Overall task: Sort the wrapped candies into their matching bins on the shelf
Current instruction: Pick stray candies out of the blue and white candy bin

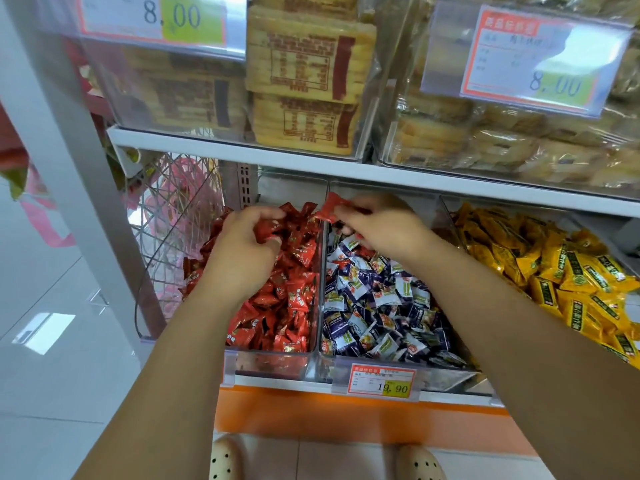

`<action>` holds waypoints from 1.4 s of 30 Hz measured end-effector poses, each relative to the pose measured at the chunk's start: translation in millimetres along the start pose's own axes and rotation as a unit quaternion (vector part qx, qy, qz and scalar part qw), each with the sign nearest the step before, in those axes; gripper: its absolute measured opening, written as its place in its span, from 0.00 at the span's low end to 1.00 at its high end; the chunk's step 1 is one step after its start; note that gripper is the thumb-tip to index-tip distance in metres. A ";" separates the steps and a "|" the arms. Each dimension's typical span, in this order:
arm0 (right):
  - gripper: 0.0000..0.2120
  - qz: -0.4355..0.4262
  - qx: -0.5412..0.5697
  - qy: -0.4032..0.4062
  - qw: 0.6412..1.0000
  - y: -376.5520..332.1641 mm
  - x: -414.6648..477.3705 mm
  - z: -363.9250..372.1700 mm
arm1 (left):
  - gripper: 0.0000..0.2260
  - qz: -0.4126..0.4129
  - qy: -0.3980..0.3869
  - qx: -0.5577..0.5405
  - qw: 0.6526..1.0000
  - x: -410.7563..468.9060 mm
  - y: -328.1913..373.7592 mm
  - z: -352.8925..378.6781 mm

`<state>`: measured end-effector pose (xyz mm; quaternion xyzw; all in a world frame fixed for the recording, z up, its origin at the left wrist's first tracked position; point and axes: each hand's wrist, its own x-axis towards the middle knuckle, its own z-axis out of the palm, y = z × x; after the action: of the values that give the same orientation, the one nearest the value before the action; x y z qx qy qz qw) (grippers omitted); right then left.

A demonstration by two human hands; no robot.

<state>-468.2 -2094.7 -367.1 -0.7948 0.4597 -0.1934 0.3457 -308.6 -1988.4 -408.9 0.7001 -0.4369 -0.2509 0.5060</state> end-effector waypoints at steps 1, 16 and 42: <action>0.14 -0.007 0.004 -0.011 1.000 -11.6 7.0 7.0 | 0.19 0.018 0.011 0.021 1.000 2.2 -0.8 -1.1; 0.08 0.056 -0.263 -0.104 0.957 66.4 44.5 3.0 | 0.23 0.112 -0.163 0.191 0.961 -13.3 3.1 20.8; 0.23 0.056 -0.311 -0.163 0.935 77.2 31.4 -20.7 | 0.21 0.112 -0.162 0.184 0.963 -11.5 4.9 27.7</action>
<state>-511.4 -2155.7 -409.4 -0.8563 0.4775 0.1111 0.1622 -337.9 -1992.6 -415.4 0.6777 -0.6274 -0.2173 0.3159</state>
